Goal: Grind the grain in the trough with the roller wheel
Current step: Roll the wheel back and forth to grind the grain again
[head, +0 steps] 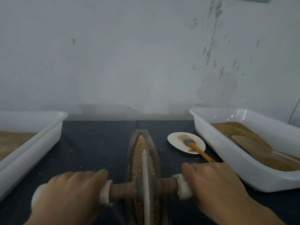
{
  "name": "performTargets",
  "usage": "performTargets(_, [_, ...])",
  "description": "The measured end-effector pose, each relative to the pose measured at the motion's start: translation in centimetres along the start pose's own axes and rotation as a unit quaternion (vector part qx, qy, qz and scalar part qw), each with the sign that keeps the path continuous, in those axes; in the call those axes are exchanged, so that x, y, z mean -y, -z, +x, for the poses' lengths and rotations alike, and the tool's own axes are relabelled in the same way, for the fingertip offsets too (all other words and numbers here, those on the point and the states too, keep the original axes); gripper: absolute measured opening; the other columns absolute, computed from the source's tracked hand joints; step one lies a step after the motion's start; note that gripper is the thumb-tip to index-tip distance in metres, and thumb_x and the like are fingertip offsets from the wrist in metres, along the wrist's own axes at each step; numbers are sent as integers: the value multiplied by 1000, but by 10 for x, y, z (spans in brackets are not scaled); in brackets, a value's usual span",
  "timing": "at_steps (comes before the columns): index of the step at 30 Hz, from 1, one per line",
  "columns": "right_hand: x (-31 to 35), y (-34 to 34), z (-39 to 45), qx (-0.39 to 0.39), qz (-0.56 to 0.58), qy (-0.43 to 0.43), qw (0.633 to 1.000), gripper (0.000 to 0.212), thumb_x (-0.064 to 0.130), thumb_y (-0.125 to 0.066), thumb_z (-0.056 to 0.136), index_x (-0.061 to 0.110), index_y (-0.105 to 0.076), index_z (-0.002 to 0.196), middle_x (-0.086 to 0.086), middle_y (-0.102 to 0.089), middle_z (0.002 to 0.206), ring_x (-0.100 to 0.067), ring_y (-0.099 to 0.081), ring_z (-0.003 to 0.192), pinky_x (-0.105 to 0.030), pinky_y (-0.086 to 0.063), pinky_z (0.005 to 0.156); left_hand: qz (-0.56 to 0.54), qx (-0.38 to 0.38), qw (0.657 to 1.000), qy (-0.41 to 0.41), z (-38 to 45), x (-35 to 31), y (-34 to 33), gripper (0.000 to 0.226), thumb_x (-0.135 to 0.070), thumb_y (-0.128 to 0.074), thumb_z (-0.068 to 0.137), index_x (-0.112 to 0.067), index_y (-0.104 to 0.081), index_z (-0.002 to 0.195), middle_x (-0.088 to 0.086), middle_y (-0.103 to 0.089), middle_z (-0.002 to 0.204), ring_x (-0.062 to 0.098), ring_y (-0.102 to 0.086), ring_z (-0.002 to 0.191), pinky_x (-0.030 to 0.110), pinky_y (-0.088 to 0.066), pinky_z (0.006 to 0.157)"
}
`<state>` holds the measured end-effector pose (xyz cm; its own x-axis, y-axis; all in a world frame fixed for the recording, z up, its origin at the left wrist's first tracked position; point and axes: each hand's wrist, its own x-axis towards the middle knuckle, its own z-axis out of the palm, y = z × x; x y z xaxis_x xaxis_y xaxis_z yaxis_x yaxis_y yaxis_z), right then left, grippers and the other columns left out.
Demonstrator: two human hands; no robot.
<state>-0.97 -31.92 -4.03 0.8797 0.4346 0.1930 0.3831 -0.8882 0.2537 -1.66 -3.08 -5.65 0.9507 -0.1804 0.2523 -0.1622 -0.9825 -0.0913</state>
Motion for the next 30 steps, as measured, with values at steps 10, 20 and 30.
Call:
performTargets(10, [-23, -38, 99, -100, -22, -58, 993, 39, 34, -68, 79, 26, -30, 82, 6, -48, 69, -18, -37, 57, -28, -22, 51, 30, -56, 997, 38, 95, 7, -27, 15, -47, -55, 84, -36, -45, 85, -12, -47, 70, 10, -46, 62, 28, -35, 58])
performTargets(20, [-7, -13, 10, 29, 56, -21, 998, 37, 40, -62, 81, 37, -26, 85, 11, -52, 83, -11, -40, 66, -28, -27, 55, -2, -124, 987, -106, 9, 3, -2, 53, -53, -78, 44, -37, -33, 68, -14, -36, 52, 9, -55, 45, 23, -27, 46])
performTargets(30, [-22, -36, 85, -67, -8, -63, 996, 28, 37, -64, 80, 29, -38, 86, 4, -59, 80, -20, -55, 70, -32, -36, 58, 57, -67, 996, 18, 90, 8, -27, 25, -54, -53, 82, -35, -36, 81, -11, -49, 73, 14, -56, 72, 30, -33, 60])
